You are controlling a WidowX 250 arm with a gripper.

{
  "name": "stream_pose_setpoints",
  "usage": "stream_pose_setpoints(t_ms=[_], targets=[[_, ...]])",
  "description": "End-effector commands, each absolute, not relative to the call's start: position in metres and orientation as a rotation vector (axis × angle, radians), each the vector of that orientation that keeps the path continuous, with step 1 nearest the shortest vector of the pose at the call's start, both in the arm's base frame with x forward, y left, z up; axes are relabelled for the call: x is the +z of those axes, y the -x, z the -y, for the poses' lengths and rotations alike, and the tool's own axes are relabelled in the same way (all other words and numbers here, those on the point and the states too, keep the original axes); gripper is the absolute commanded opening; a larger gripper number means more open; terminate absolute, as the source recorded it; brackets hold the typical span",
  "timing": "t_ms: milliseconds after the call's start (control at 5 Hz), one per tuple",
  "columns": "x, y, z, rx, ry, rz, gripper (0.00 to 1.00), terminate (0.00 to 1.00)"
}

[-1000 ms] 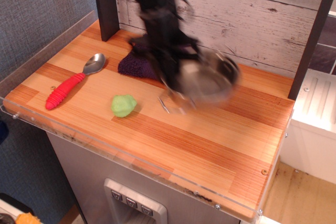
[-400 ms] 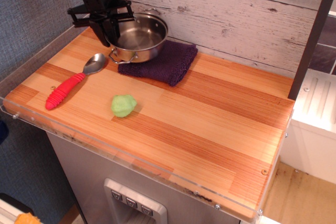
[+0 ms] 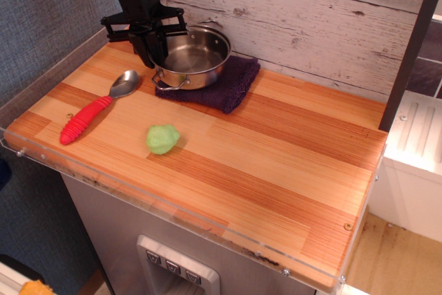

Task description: Put the silver pot on the purple rag.

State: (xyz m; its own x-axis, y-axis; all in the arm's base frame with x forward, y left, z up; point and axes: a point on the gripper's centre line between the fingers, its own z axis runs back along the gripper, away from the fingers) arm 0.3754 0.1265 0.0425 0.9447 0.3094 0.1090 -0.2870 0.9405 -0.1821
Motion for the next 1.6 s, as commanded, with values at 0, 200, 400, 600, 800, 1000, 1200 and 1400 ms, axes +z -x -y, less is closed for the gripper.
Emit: stream_pose_setpoints(t_ms=[0,200,400,600,800,1000,1200,1400], targets=[[0.064,-0.380,-0.110,0.265,0.156,0.215,0.00,0.00],[0.056,-0.380,-0.112,0.270,0.153,0.200,0.00,0.00],[0.051,-0.379,-0.113,0.250,0.135,0.169,1.00,0.00],[0.056,-0.375,-0.113,0.234,0.111,0.179,1.00,0.00],[0.075,-0.371,-0.114,0.221,0.106,0.218,1.00,0.00],[0.104,-0.356,-0.110,0.171,0.105,0.271,1.00,0.00],[0.129,-0.334,-0.100,0.055,0.036,0.270,1.00,0.00],[0.134,-0.303,-0.083,-0.053,0.007,0.191,1.00,0.00]])
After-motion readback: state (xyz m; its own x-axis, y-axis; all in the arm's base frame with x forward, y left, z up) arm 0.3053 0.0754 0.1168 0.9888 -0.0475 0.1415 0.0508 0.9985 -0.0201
